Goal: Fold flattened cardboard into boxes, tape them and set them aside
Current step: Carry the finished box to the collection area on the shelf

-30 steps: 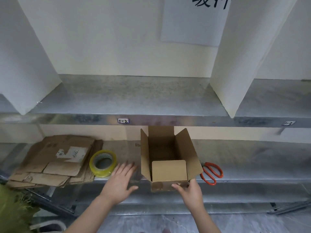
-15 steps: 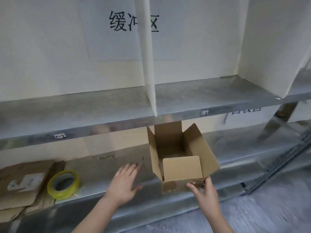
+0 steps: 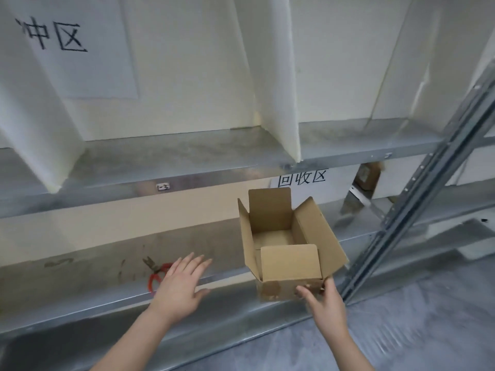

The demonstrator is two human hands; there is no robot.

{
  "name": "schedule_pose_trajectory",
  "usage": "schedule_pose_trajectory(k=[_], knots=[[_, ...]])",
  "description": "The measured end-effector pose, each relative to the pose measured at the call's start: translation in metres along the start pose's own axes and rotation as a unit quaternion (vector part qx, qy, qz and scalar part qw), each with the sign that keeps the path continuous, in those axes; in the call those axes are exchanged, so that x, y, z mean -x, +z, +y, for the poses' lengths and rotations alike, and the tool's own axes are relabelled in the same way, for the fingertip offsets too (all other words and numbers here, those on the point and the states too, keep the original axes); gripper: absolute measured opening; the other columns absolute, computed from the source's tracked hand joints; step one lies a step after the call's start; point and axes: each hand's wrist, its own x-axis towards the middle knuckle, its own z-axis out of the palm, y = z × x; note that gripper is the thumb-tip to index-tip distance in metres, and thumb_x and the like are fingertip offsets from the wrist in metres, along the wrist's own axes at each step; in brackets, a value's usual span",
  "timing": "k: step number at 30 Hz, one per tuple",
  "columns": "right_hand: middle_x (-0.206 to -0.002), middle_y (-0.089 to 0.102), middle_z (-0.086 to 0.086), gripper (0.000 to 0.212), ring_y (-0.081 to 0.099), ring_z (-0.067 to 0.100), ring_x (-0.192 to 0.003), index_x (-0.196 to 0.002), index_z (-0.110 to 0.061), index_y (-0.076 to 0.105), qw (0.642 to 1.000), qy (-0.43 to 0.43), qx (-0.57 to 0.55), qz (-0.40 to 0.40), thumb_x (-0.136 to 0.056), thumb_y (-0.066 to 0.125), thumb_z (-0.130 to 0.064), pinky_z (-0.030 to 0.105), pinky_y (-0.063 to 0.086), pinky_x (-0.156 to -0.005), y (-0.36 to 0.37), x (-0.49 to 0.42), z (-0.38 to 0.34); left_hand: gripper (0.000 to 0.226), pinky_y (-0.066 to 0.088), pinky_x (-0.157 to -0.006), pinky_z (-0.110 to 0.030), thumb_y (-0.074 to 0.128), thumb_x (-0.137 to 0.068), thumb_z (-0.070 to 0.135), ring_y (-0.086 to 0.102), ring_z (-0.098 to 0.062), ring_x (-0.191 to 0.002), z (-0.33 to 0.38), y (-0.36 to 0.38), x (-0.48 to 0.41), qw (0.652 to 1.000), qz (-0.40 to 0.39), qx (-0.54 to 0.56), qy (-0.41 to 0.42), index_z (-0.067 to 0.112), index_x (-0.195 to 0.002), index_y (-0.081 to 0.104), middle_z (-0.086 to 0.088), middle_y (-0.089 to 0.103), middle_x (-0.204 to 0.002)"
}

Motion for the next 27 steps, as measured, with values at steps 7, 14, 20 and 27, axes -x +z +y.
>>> schedule_pose_trajectory(k=[7,14,20,27], knots=[[-0.094,0.067,-0.012,0.036,0.063,0.009,-0.088,-0.103,-0.025,0.051,0.999,0.029,-0.010,0.023,-0.079,0.078,-0.031,0.037,0.052,-0.078,-0.074,-0.088,0.038,0.071,0.032,-0.110,-0.038,0.035,-0.078,0.065,0.052,-0.025,-0.126,0.088,-0.007,-0.108,0.999,-0.014,0.015,0.032,0.029,-0.138,0.045,0.002,0.054,-0.137],[-0.097,0.066,-0.012,0.032,0.062,0.009,-0.093,-0.099,-0.026,0.050,0.999,0.047,-0.015,0.020,-0.081,0.076,-0.030,0.034,0.050,-0.078,-0.156,-0.165,0.077,0.089,0.007,-0.116,-0.028,0.037,-0.078,0.078,0.018,-0.014,-0.145,0.223,-0.005,-0.206,0.987,-0.022,0.122,0.106,0.033,-0.151,0.013,0.009,0.019,-0.158],[-0.105,0.066,-0.012,0.041,0.062,0.010,-0.098,-0.114,-0.031,0.047,0.999,0.042,-0.012,-0.011,-0.083,0.074,-0.030,0.037,0.052,-0.085,-0.211,-0.234,0.110,0.088,0.029,-0.114,-0.033,0.058,-0.077,0.069,0.033,-0.008,-0.138,0.338,0.008,-0.255,0.939,-0.081,0.335,0.020,0.034,-0.148,0.019,0.015,0.031,-0.151],[-0.114,0.060,-0.014,0.038,0.059,0.004,-0.105,-0.114,-0.033,0.048,0.993,0.025,0.009,-0.116,-0.085,0.072,-0.031,0.032,0.052,-0.094,-0.236,-0.315,0.135,0.058,0.044,-0.104,-0.033,0.060,-0.092,0.035,0.055,-0.012,-0.121,0.419,0.030,-0.295,0.877,-0.038,0.453,-0.157,0.024,-0.142,0.033,0.004,0.052,-0.138]])
